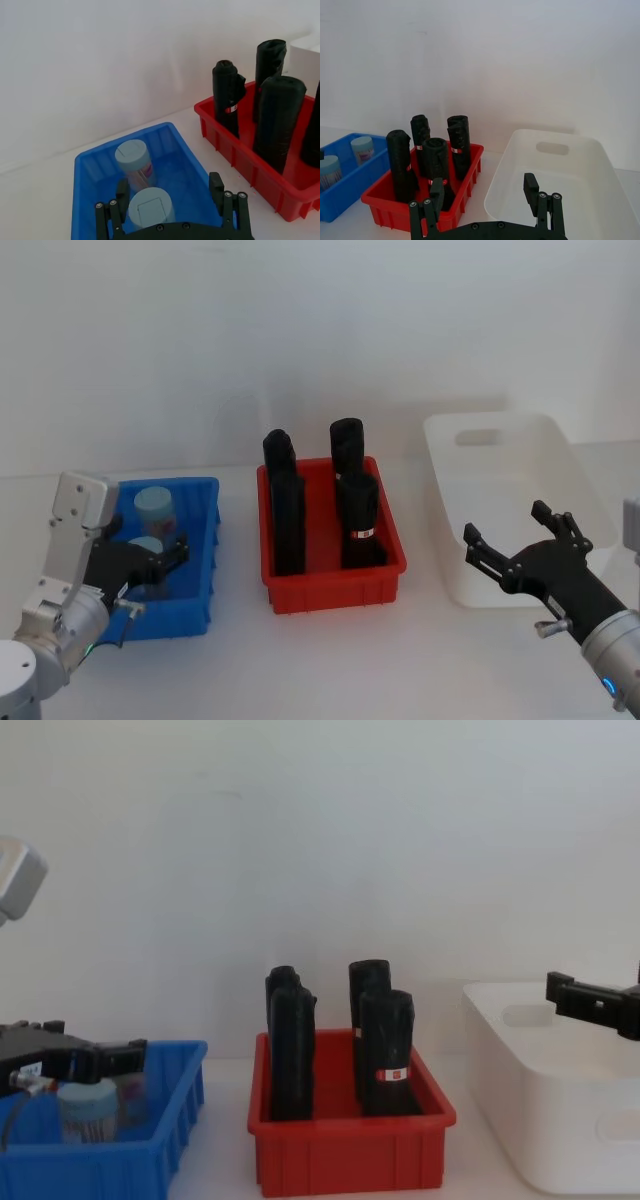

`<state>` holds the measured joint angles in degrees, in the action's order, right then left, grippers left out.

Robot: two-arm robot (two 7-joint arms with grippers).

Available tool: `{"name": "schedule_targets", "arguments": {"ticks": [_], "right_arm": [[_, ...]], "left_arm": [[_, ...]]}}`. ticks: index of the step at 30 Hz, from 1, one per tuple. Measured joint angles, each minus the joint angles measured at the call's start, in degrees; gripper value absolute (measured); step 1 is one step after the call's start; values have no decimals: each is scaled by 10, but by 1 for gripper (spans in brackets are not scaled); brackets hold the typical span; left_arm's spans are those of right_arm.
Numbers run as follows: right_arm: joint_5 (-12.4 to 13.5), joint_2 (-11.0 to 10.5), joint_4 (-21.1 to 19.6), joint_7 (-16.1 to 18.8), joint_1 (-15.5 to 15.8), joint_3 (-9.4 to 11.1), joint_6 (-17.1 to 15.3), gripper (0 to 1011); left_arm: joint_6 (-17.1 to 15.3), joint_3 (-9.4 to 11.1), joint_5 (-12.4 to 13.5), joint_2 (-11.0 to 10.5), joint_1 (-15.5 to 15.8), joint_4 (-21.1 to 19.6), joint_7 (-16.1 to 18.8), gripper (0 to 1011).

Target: Pick the cotton swabs from the blue box and place them into the white box.

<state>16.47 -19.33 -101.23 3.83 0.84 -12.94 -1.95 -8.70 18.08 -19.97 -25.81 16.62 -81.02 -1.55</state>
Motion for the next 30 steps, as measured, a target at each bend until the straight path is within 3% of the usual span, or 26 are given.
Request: {"name": "schedule_targets", "arguments": {"ticks": [30], "right_arm": [[0,0,0,0,0,0,0,1001]], "left_arm": [[-2,-19,-14,21,78,165,-91,1004]]}}
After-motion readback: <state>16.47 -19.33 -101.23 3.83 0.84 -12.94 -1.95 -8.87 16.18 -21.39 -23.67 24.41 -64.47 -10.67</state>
